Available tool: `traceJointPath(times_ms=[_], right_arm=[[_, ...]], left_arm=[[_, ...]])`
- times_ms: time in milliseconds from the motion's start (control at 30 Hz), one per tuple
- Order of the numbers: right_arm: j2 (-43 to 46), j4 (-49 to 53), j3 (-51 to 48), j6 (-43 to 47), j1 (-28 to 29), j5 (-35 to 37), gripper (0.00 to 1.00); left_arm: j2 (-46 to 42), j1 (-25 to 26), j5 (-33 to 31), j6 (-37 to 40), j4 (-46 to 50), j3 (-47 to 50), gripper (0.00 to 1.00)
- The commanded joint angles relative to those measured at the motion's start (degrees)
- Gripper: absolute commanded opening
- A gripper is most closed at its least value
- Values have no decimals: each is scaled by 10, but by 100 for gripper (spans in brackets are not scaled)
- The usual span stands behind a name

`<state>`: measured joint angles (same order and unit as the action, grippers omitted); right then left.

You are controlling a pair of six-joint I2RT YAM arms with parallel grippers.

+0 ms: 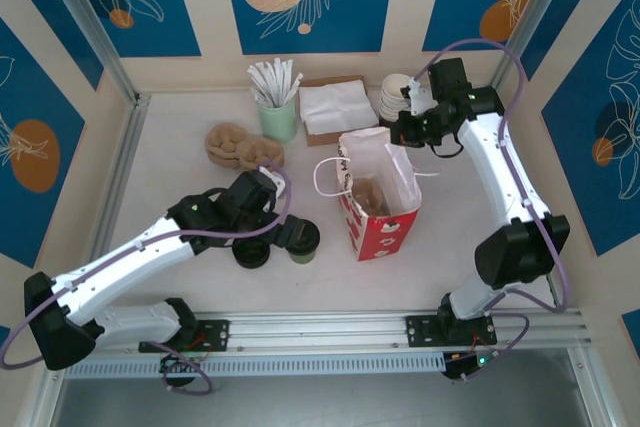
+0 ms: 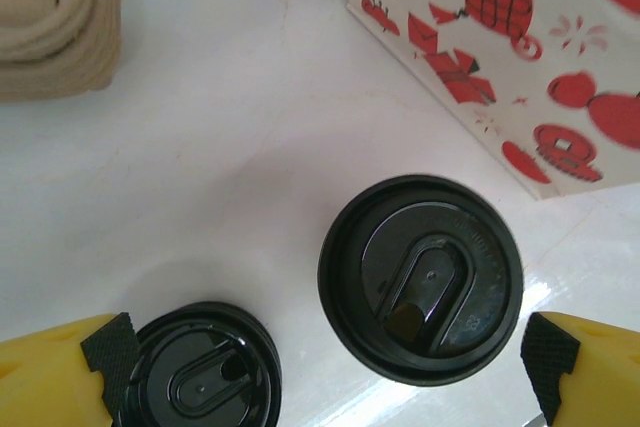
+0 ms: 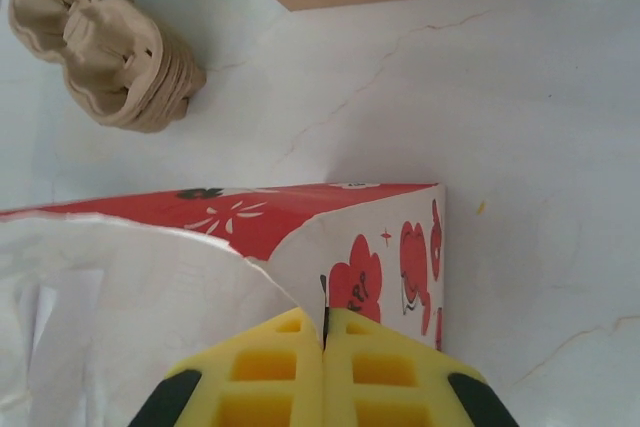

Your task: Pack the takeout coffee

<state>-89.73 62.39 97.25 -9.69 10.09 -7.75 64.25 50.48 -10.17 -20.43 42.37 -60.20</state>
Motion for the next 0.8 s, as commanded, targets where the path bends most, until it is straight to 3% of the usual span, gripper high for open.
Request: traceJointPath(times_ms=[0, 467, 633, 767], right_arm=[[78, -52, -22, -13, 7, 9, 0], [264, -250, -198, -51, 33, 52, 0], [256, -224, -186, -87, 34, 71, 0], [230, -157, -145, -185, 34, 102, 0]], left_arm=[[-25, -4, -14, 18, -24, -2, 99], [-39, -4, -30, 19, -31, 1, 99], [-42, -4, -28, 14, -28, 2, 99], [-38, -4, -25, 10, -23, -2, 99]])
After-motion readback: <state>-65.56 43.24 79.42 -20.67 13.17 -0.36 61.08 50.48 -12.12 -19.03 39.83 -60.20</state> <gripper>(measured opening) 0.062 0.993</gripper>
